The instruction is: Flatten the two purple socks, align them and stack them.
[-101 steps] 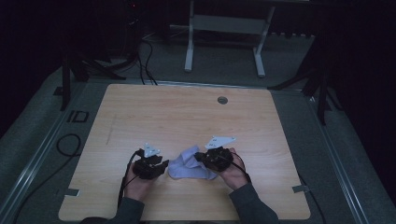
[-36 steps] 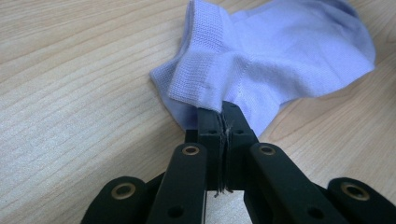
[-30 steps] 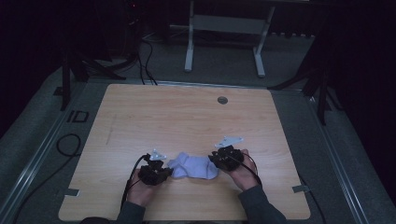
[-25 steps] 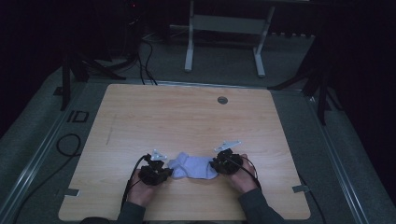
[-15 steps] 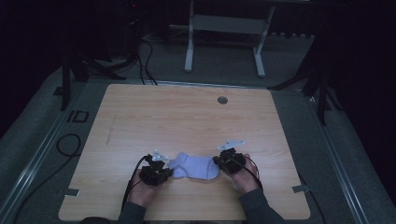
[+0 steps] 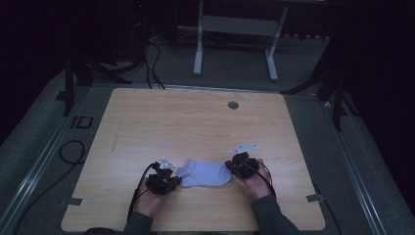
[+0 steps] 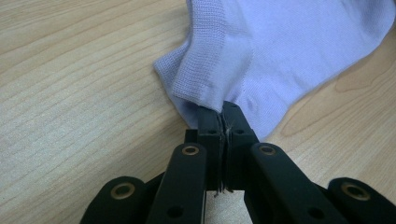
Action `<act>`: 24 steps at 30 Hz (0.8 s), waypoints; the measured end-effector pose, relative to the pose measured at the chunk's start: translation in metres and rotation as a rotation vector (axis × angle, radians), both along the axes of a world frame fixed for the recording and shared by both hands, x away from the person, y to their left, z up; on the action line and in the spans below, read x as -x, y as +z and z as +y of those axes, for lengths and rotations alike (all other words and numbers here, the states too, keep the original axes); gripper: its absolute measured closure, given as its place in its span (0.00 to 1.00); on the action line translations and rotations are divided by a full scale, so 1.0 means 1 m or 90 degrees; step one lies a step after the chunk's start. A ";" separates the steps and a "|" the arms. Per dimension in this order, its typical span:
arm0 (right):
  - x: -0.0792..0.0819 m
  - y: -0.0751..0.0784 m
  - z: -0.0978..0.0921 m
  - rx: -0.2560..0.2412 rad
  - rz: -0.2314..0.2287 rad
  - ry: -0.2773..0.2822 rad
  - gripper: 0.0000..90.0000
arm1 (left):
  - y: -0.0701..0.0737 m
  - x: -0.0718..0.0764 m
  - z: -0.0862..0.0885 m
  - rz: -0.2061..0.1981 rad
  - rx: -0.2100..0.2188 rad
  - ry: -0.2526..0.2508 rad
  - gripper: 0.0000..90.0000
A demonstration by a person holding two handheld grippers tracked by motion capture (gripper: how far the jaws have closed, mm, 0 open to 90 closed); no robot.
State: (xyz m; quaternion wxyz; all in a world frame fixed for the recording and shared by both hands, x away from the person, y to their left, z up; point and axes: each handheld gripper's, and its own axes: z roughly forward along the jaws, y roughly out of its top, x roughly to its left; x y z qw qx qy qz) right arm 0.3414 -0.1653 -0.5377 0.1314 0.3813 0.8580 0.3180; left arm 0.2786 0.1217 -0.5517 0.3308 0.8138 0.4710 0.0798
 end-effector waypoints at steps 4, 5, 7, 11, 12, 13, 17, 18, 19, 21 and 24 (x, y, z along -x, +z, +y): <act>0.000 -0.002 -0.002 -0.004 -0.004 -0.011 0.85 | 0.000 0.000 0.000 -0.006 -0.001 0.007 0.92; 0.000 -0.002 -0.004 -0.012 -0.003 -0.013 0.80 | 0.000 0.000 0.001 -0.013 0.003 0.010 0.87; 0.001 -0.001 -0.007 -0.031 -0.003 -0.019 0.74 | 0.001 0.000 0.001 -0.023 0.011 0.014 0.79; 0.004 0.006 -0.014 -0.067 -0.015 -0.021 0.66 | 0.006 0.001 0.002 -0.043 0.026 0.013 0.65; 0.005 0.008 -0.016 -0.075 -0.018 -0.023 0.65 | 0.007 0.001 0.003 -0.045 0.027 0.012 0.63; 0.005 0.009 -0.018 -0.079 -0.023 -0.024 0.63 | 0.008 0.000 0.005 -0.046 0.026 0.018 0.61; 0.008 0.011 -0.025 -0.083 -0.032 -0.036 0.61 | 0.009 -0.002 0.012 -0.053 0.028 0.040 0.56; 0.008 0.011 -0.028 -0.085 -0.032 -0.041 0.60 | 0.009 -0.002 0.012 -0.053 0.028 0.040 0.54; 0.008 0.011 -0.030 -0.086 -0.032 -0.046 0.60 | 0.010 -0.003 0.016 -0.059 0.024 0.050 0.54; 0.008 0.011 -0.035 -0.091 -0.032 -0.055 0.59 | 0.010 -0.004 0.020 -0.063 0.025 0.062 0.51; 0.007 0.010 -0.044 -0.097 -0.031 -0.074 0.59 | 0.010 -0.006 0.023 -0.068 0.013 0.066 0.50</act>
